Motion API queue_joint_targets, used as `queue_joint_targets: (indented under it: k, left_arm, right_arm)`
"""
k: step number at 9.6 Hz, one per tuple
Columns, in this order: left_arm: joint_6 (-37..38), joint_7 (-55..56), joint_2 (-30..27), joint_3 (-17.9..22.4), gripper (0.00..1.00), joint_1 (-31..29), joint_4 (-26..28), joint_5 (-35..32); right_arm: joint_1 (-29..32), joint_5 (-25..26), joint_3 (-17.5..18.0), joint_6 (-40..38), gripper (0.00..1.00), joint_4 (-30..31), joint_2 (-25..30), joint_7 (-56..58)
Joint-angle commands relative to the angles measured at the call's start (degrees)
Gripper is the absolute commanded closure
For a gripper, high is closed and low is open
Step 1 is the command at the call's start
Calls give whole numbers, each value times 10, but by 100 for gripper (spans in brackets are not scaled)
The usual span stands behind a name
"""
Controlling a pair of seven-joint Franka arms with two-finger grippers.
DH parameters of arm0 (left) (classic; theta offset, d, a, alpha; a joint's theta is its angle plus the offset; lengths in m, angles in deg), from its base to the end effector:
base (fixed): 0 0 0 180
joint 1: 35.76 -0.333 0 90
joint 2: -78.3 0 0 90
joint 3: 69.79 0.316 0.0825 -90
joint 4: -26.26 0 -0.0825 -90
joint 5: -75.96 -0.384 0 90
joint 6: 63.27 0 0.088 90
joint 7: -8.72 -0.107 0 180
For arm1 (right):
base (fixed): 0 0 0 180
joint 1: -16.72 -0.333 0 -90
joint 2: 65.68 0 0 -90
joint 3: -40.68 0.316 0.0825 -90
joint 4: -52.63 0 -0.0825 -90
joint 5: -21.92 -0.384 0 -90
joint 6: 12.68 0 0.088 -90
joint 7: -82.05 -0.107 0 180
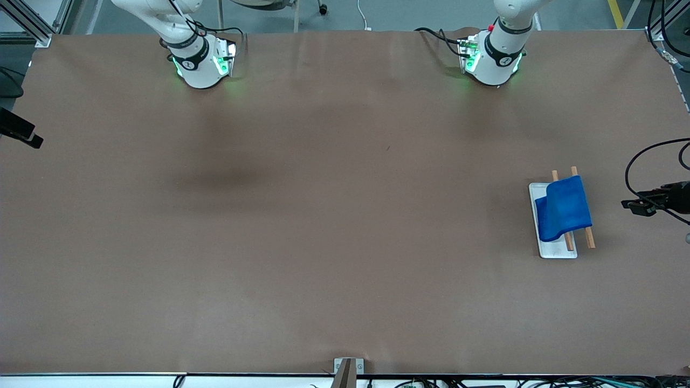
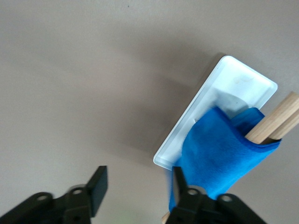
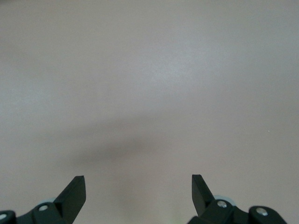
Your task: Right arm passes towel to left arm to hang
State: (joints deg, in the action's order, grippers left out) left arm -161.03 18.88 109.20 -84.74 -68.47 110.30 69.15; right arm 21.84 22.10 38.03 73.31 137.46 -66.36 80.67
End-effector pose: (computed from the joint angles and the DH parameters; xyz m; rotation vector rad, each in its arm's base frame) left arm 0.6241 0.2399 0.3554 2.9859 0.7167 -0.4313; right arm 0.5464 -0.0747 0.6541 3.1274 -0.2506 0.0128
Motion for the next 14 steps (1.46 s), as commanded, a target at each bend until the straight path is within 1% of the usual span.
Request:
queue_joint_targets:
  k: [1,3,5,7,9,11,13,14]
  left_arm:
    - [-6,-4,1,-7,0,1,-20,-11]
    - [-5,-53,-7,-25,0,1,-43,-10]
    - [-1,-62,-55,-50,0,2,-47,-10]
    - [20,-62,-101,-88,0,2,-47,-11]
    - [52,-58,-143,-138,0,2,-47,-11]
    - [68,-54,-174,-181,0,1,-48,-9]
    - [89,-53,-205,-205,0,0,-47,-6]
    - [97,-52,-223,-207,0,1,-47,-6]
  right_arm:
    - [3,-2,2,3,0,12,9,4]
    - [3,-2,2,3,0,12,9,4]
    - [3,-2,2,3,0,12,9,4]
    - [3,-2,2,3,0,12,9,4]
    - [3,-2,2,3,0,12,9,4]
    - [4,-2,2,3,0,12,9,4]
    - [3,-2,2,3,0,12,9,4]
    - [4,-2,2,3,0,12,9,4]
